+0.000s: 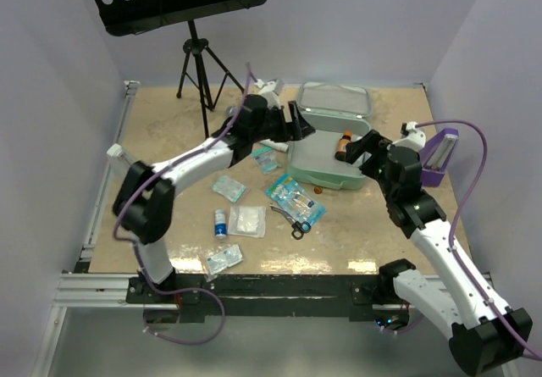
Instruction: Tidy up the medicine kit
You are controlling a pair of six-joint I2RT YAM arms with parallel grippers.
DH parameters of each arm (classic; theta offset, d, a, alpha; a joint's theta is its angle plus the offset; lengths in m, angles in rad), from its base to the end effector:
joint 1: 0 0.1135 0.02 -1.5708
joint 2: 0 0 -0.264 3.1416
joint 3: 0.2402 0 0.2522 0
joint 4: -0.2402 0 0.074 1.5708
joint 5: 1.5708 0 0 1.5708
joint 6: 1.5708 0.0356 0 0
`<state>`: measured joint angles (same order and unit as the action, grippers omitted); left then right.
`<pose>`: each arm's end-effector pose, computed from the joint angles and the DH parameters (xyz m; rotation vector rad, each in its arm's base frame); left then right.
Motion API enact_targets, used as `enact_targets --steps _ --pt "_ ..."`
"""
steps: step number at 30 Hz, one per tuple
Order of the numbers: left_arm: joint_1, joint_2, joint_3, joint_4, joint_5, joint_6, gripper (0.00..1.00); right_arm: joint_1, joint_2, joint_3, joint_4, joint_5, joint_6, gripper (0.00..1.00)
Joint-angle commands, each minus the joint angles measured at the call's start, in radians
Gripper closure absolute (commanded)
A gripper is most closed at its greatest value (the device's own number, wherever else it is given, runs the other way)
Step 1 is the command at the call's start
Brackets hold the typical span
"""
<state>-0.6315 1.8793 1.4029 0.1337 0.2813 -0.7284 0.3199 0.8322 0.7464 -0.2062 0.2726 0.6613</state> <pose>0.3552 -0.2720 0.2697 0.1064 2.0823 -1.1480 0.1883 0.0523 0.3163 0.5040 1.8045 0.4275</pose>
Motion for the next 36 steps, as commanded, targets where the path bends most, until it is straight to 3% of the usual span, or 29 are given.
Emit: enact_targets --steps 1,7,12,19,24,30,36 --pt "-0.004 -0.279 -0.192 -0.13 -0.276 0.034 0.14 0.001 -0.033 -0.028 0.047 -0.002 -0.051 0.05" --pt "0.001 -0.503 -0.37 -0.455 -0.52 0.008 0.09 0.001 -0.05 -0.071 0.088 -0.074 -0.049 0.07" --pt "0.012 -0.601 -0.448 -0.666 -0.593 -0.002 0.1 0.001 -0.03 -0.099 0.097 -0.118 -0.049 0.08" --pt "0.029 -0.726 -0.584 -0.825 -0.64 -0.107 0.15 0.001 -0.028 -0.119 0.119 -0.148 -0.048 0.08" --pt "0.03 -0.781 -0.692 -0.801 -0.599 -0.16 0.17 0.002 -0.027 -0.125 0.12 -0.151 -0.049 0.08" --pt "0.03 -0.721 -0.788 -0.675 -0.464 -0.154 0.3 0.002 -0.025 -0.131 0.122 -0.158 -0.045 0.08" --pt "0.03 -0.68 -0.806 -0.615 -0.416 -0.134 0.4 0.002 -0.03 -0.136 0.123 -0.161 -0.045 0.08"
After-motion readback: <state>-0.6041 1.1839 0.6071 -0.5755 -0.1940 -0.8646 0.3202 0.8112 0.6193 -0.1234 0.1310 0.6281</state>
